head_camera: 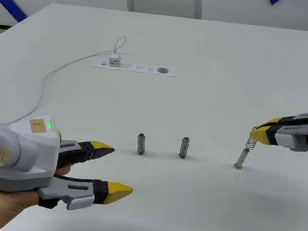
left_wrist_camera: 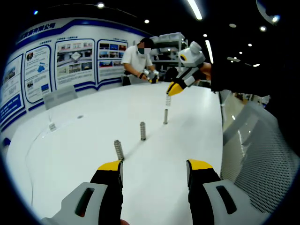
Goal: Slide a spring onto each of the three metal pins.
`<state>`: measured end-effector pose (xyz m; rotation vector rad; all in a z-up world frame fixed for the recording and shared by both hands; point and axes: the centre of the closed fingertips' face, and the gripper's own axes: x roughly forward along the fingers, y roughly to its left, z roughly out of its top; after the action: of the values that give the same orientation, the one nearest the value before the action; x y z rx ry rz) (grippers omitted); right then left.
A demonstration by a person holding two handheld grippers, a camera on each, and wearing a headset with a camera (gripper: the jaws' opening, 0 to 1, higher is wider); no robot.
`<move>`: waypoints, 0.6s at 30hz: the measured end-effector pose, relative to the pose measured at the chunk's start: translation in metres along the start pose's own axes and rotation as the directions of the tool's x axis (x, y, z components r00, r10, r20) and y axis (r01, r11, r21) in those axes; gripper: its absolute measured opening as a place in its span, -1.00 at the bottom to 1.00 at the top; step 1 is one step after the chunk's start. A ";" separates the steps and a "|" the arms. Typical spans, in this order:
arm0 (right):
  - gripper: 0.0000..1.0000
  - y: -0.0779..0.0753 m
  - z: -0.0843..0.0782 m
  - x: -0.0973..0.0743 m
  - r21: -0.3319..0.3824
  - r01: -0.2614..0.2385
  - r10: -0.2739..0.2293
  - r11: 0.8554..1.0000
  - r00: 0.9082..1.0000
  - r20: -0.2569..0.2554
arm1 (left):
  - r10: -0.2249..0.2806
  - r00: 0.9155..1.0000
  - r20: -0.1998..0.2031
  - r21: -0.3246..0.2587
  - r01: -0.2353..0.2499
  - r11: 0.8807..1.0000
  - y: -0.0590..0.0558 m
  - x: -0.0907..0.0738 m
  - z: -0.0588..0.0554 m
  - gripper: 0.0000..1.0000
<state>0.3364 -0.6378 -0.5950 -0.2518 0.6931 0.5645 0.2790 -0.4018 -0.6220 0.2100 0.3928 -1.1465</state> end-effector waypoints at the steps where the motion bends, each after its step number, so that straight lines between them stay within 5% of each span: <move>1: -0.77 0.000 -0.001 0.001 0.003 0.000 0.000 1.000 1.000 0.001 | 0.000 1.000 -0.001 0.000 0.000 1.000 0.000 0.000 0.000 0.11; 18: -0.77 -0.006 -0.009 0.010 0.036 -0.002 0.003 0.999 1.000 -0.008 | 0.000 1.000 -0.010 -0.008 0.000 1.000 -0.002 0.000 -0.002 0.11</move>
<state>0.3411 -0.6419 -0.6086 -0.2194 0.7105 0.5531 0.2772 -0.4018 -0.6241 0.2087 0.4067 -1.1436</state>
